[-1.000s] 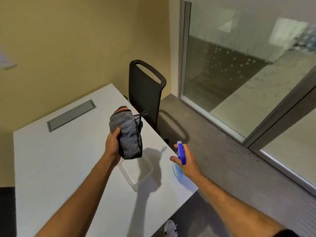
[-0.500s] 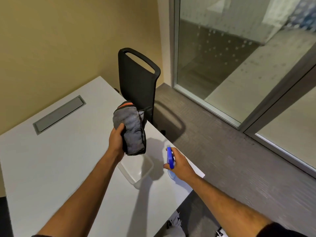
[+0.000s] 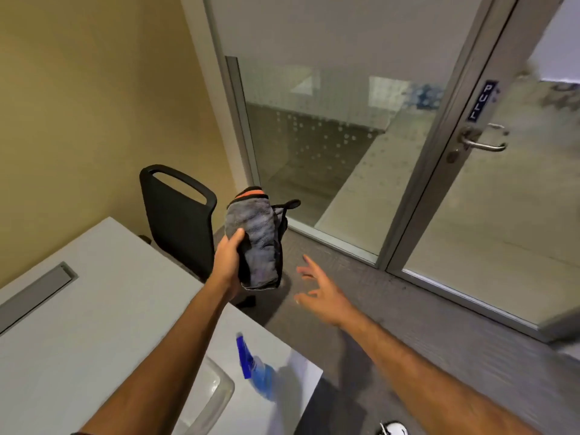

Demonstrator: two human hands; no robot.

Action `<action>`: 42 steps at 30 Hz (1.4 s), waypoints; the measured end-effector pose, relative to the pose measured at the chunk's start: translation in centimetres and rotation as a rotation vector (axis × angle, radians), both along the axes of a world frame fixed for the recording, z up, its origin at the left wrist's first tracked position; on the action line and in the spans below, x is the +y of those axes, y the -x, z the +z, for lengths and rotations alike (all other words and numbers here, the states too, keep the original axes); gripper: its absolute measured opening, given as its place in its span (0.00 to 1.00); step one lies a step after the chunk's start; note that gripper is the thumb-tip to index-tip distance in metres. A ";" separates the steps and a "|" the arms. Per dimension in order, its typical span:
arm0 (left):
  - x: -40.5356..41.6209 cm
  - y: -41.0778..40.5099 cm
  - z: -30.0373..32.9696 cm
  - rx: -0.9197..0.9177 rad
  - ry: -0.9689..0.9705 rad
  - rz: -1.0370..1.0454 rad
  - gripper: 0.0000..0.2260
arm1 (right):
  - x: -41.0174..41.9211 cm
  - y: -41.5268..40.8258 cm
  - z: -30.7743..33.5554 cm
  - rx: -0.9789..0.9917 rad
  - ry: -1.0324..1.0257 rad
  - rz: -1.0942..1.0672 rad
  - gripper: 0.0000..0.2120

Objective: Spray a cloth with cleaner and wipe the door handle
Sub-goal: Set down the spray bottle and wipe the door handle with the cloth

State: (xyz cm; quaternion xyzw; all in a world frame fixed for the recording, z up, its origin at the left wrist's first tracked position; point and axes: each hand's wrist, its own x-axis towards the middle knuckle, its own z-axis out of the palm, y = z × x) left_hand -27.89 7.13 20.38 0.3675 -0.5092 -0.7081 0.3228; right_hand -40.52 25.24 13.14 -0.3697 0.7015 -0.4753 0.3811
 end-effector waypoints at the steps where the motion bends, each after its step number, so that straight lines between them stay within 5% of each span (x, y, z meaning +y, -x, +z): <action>1: 0.8 2.2 0.6 0.023 -0.004 -0.026 0.11 | 0.1 2.0 1.4 -0.006 0.024 -0.049 0.39; 6: 5.0 12.8 3.0 0.080 -0.008 -0.089 0.09 | 1.4 11.9 6.6 -0.090 0.125 -0.265 0.29; 19: 11.6 34.7 7.0 0.166 0.022 -0.395 0.15 | 7.7 30.9 13.0 -0.588 0.339 -0.405 0.26; 24: 10.8 40.6 6.6 0.116 0.134 -0.572 0.18 | 7.2 35.8 13.1 -0.602 0.461 -0.521 0.34; 32: 7.5 50.6 5.9 0.033 0.284 -0.910 0.25 | 5.2 43.4 13.8 -0.593 0.538 -0.744 0.18; 42: 4.5 62.4 6.2 -0.035 0.423 -1.205 0.26 | 2.1 50.6 11.8 -0.509 0.632 -1.076 0.16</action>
